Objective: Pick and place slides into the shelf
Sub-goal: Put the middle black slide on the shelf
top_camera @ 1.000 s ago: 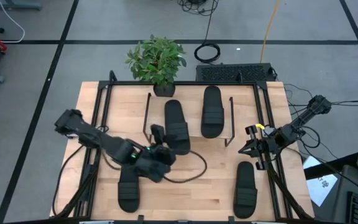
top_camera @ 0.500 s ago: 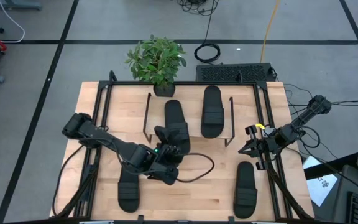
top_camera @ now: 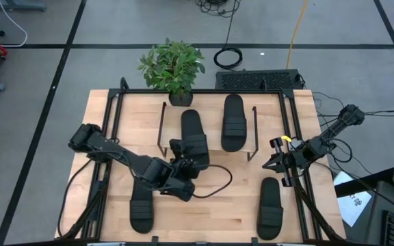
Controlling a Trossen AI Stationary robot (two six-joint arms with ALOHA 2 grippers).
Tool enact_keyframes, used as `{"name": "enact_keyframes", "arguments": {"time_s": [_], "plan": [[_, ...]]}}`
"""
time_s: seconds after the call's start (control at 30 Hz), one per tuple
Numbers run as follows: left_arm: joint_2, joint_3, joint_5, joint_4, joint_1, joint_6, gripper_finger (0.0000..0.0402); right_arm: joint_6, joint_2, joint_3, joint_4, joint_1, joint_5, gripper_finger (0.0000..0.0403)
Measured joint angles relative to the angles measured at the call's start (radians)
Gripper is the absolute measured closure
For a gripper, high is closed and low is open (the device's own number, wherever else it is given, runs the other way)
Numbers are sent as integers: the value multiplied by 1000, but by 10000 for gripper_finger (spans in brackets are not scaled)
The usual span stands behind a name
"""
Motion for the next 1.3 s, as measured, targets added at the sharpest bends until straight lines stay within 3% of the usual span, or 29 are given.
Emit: {"name": "enact_keyframes", "arguments": {"time_s": [0.4,0.77,0.97,1.1,1.3], "plan": [[40,-10,42,-33,14,6,169,2,0,0,0,0,1,403],[67,-9,-108,-40,50,79,182,4,0,0,-1,0,2,403],[64,-9,-46,-50,70,95,198,3,0,0,-1,0,2,403],[63,-8,20,-61,76,121,246,4,0,0,-2,0,2,403],[63,-8,-14,-64,64,166,381,4,0,0,-4,0,2,403]]}}
